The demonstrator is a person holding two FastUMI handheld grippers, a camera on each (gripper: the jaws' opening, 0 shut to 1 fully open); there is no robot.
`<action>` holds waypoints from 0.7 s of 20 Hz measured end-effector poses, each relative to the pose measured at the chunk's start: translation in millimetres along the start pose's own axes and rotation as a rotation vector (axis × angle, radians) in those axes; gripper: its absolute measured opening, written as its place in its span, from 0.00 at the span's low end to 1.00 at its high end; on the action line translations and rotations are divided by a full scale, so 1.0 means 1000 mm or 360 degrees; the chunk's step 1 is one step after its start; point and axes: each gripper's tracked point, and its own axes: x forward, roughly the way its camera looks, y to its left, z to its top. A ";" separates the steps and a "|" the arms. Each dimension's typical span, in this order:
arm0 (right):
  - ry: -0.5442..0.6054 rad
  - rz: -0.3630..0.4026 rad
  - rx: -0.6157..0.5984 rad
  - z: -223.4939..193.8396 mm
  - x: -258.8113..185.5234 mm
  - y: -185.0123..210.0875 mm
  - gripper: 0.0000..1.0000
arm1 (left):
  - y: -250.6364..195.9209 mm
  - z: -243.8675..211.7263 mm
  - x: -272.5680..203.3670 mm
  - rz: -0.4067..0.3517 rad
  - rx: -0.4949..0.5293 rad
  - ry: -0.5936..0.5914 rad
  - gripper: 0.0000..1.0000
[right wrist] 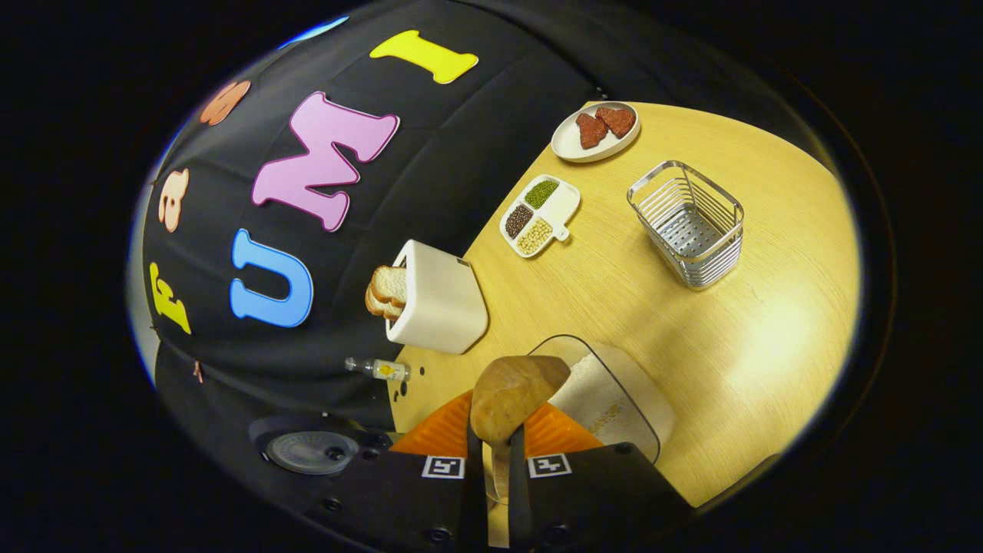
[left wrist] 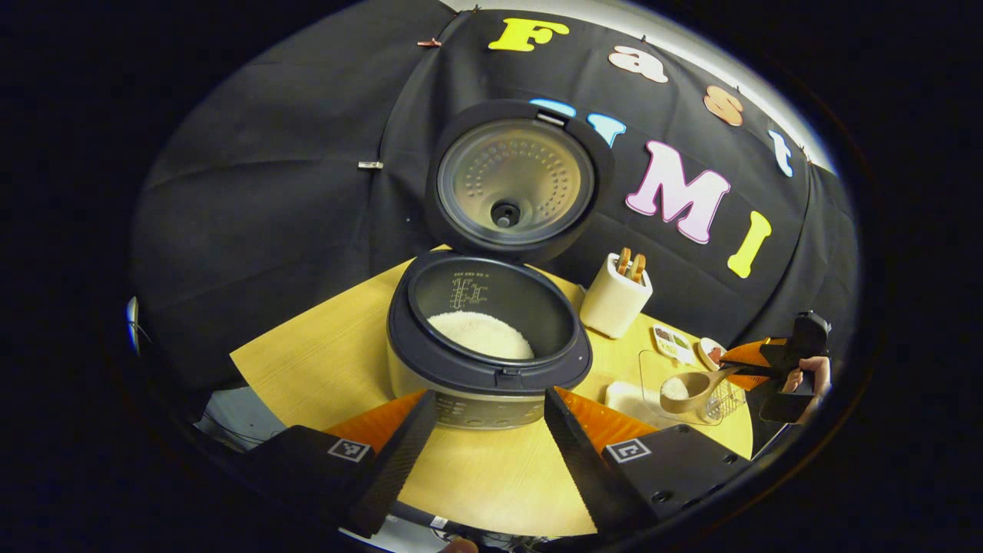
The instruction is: Close the left gripper, press the button to open the rice cooker; take a wooden spoon from the chopstick holder with the right hand, scoop a spoonful of rice and pour it into the rice cooker, then put the wooden spoon back into the chopstick holder.
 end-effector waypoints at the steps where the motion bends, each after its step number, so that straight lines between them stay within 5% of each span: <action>1: 0.0004 0.0030 0.0022 0.001 -0.003 0.009 0.15 | 0.000 0.003 -0.002 0.0003 -0.0003 -0.0015 0.95; 14: 0.0187 0.0410 0.0172 -0.051 -0.014 0.164 0.15 | 0.017 0.036 -0.034 0.0082 0.0126 -0.0183 0.95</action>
